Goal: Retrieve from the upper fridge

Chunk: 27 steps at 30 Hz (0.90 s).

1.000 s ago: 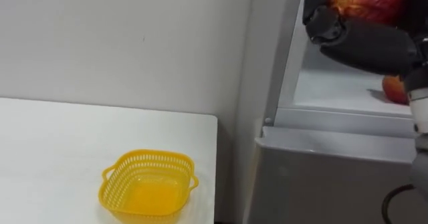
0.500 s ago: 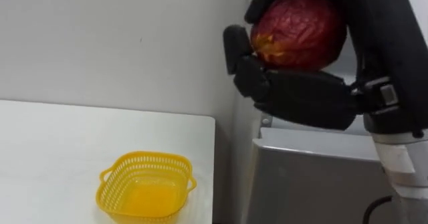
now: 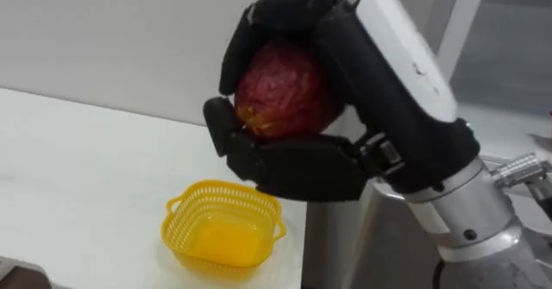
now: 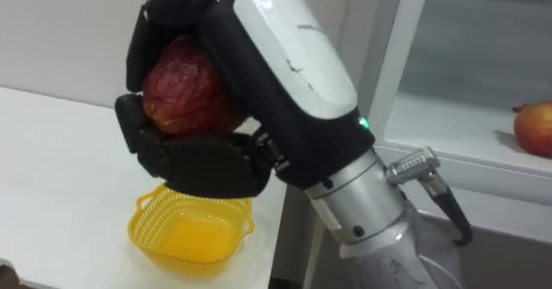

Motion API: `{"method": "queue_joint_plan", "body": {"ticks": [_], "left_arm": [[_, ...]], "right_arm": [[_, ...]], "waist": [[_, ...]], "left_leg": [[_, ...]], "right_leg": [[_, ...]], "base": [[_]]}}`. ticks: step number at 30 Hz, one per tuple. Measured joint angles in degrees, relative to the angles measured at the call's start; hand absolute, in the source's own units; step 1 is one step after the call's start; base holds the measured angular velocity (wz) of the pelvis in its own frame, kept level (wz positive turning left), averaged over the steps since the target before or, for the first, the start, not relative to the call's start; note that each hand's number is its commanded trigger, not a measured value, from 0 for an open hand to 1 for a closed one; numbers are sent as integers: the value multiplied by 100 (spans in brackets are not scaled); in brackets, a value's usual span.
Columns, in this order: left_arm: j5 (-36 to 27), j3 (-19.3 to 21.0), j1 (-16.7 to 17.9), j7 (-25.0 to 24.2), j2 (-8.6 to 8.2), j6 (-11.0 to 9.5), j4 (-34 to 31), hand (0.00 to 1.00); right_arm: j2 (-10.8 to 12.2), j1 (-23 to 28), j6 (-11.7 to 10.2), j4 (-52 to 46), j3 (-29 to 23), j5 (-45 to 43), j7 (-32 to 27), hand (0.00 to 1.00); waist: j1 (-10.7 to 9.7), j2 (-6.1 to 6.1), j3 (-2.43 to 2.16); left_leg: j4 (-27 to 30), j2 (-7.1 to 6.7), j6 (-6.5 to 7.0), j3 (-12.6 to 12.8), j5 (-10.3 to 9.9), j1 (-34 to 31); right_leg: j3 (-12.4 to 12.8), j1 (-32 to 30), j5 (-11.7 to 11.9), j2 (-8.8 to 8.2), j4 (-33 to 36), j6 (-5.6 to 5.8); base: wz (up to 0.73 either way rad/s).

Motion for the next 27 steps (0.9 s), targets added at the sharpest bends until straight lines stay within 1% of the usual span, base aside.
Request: {"method": "queue_joint_plan", "body": {"ticks": [1,2,3,5,7,9,10,11,12,14,16,18,19,20,21,23,25,27], "left_arm": [[-1,10,2,0,15,5,2,0],[-4,9,21,1,29,20,11,0],[-7,10,20,1,36,26,13,0],[-18,15,-8,9,76,23,27,0],[-27,11,-62,35,106,21,69,0],[-27,14,-108,48,150,21,87,0],[-20,30,-98,47,184,21,95,0],[-21,64,-88,44,216,21,94,0],[-32,71,-89,46,234,21,90,0],[-210,88,-81,57,304,22,71,0],[-317,120,-22,61,335,28,69,0],[-389,126,31,57,374,47,7,0],[-392,125,78,51,417,69,2,0],[-391,117,60,48,459,109,-37,0],[-389,118,55,48,472,124,-42,0],[-388,121,46,50,526,136,-42,0],[-385,122,23,52,532,151,-39,0],[-385,116,-12,53,531,154,-38,0]], "right_arm": [[-12,0,38,186,3,0,53,100],[-29,0,131,342,3,0,82,100],[-50,0,178,407,3,0,84,100],[-145,-1,224,751,4,32,78,100],[-157,0,237,989,10,26,19,100],[-178,-6,230,1105,73,10,-85,100],[-179,-10,226,1236,169,8,-165,100],[-183,-10,212,1421,245,25,-199,100],[-200,-14,211,1552,299,32,-236,100],[-320,-59,276,2101,497,59,-247,100],[-357,-61,385,2332,612,110,-242,100],[-374,-66,414,2415,640,176,-236,100],[-388,-120,414,2499,640,214,-237,100],[-403,-205,416,2620,639,230,-239,100],[-406,-246,418,2695,639,226,-245,100],[-409,-353,420,3004,640,229,-256,100],[-410,-403,439,3184,640,221,-291,100],[-432,-406,484,3254,640,216,-319,100]], "waist": [[18,-46,-5],[59,-106,-14],[81,-140,-11],[134,-240,17],[168,-291,33],[299,-338,48],[320,-357,46],[326,-387,44],[342,-405,37],[474,-463,19],[533,-484,14],[577,-543,13],[569,-581,19],[557,-598,44],[565,-636,35],[601,-680,54],[602,-715,69],[599,-738,96]], "left_leg": [[7,0,-5,-16,3,0],[26,0,-9,-34,7,1],[30,1,-10,-39,7,-2],[52,-8,-11,-175,8,-10],[85,-18,-10,-255,8,-25],[88,-20,-10,-281,8,-47],[89,-23,-10,-316,8,-58],[101,-39,-10,-374,10,-78],[106,-50,-10,-410,12,-88],[118,-69,-9,-425,13,-101],[121,-88,2,-448,18,-113],[129,-96,5,-475,19,-148],[144,-103,6,-527,19,-222],[223,-110,5,-564,19,-304],[239,-111,4,-572,20,-323],[311,-110,0,-613,21,-408],[328,-111,-4,-629,20,-468],[380,-126,-5,-666,17,-522]], "right_leg": [[-29,10,0,0,0,0],[-50,15,0,-1,-1,0],[-62,15,0,0,-2,0],[-186,62,0,-11,-8,1],[-287,94,-1,-21,-8,2],[-290,71,-2,-24,-11,3],[-338,79,-3,-34,-16,5],[-442,95,-7,-83,-14,12],[-451,97,-13,-89,-11,22],[-452,100,-21,-83,-9,34],[-452,102,-21,-91,-2,34],[-474,77,-22,-102,3,37],[-579,38,-23,-112,8,38],[-587,1,-22,-110,13,37],[-581,-10,-23,-111,14,37],[-596,-43,-23,-110,14,37],[-618,-67,-22,-111,19,36],[-645,-76,-22,-120,21,36]], "base": [[12],[10],[10],[23],[25],[8],[15],[23],[24],[8],[8],[7],[20],[22],[17],[11],[9],[10]]}}
